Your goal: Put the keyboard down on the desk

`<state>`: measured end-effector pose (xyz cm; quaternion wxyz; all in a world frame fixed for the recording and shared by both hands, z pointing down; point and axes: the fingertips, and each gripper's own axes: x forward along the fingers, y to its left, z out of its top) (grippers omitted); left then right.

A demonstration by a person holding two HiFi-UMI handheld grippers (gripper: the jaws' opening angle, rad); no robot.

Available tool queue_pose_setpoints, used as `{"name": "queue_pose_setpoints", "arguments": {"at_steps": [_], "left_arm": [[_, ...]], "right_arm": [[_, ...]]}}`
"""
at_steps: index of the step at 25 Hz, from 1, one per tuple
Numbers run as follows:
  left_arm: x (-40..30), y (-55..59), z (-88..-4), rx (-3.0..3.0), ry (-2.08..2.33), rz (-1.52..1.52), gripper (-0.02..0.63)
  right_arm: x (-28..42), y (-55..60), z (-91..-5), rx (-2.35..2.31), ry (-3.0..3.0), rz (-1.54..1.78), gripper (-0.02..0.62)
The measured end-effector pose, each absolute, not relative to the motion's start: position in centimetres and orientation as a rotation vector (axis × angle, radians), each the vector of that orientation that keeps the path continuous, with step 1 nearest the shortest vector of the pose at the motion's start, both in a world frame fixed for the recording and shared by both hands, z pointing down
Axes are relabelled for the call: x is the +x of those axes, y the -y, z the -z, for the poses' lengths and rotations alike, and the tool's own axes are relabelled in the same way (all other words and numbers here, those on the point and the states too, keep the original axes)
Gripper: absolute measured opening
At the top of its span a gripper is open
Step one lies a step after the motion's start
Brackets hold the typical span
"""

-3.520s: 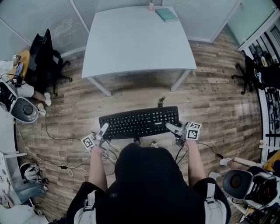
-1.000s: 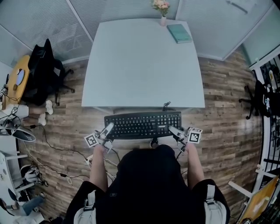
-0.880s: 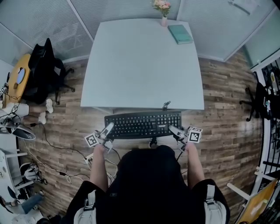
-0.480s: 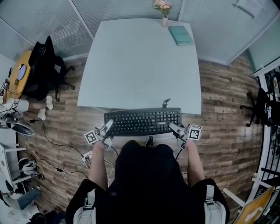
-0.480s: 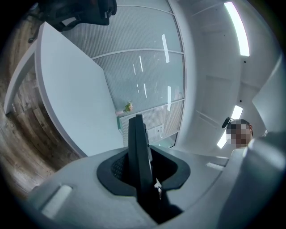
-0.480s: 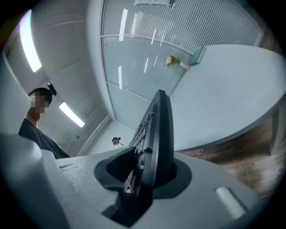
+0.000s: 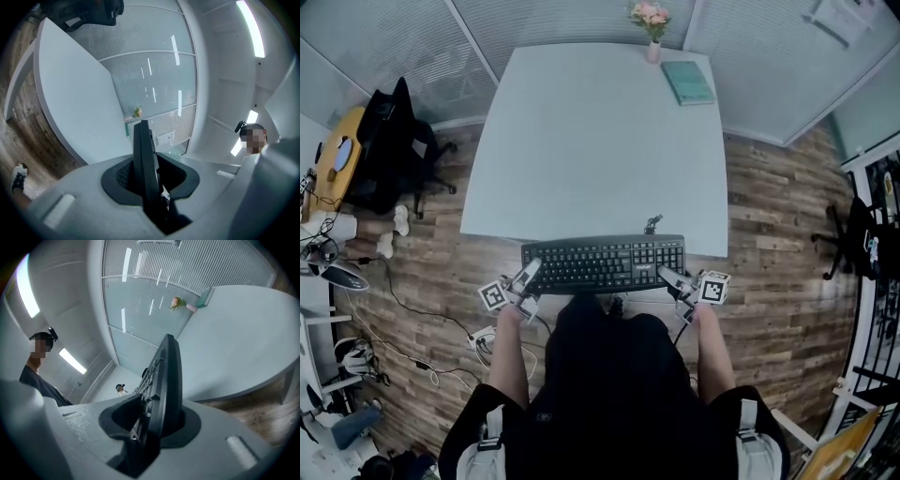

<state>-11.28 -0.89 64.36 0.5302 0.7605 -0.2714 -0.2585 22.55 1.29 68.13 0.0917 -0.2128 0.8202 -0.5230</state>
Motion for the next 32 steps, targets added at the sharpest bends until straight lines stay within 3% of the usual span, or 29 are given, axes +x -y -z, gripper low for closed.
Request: {"name": "queue_pose_setpoints", "arguments": {"at_steps": [32], "left_arm": [[-17.3, 28.8, -70.8, 1.813, 0.651, 0.351, 0.118]], "right_arm": [[16.1, 21.4, -72.3, -1.03, -2.362, 1.604, 0.152]]}}
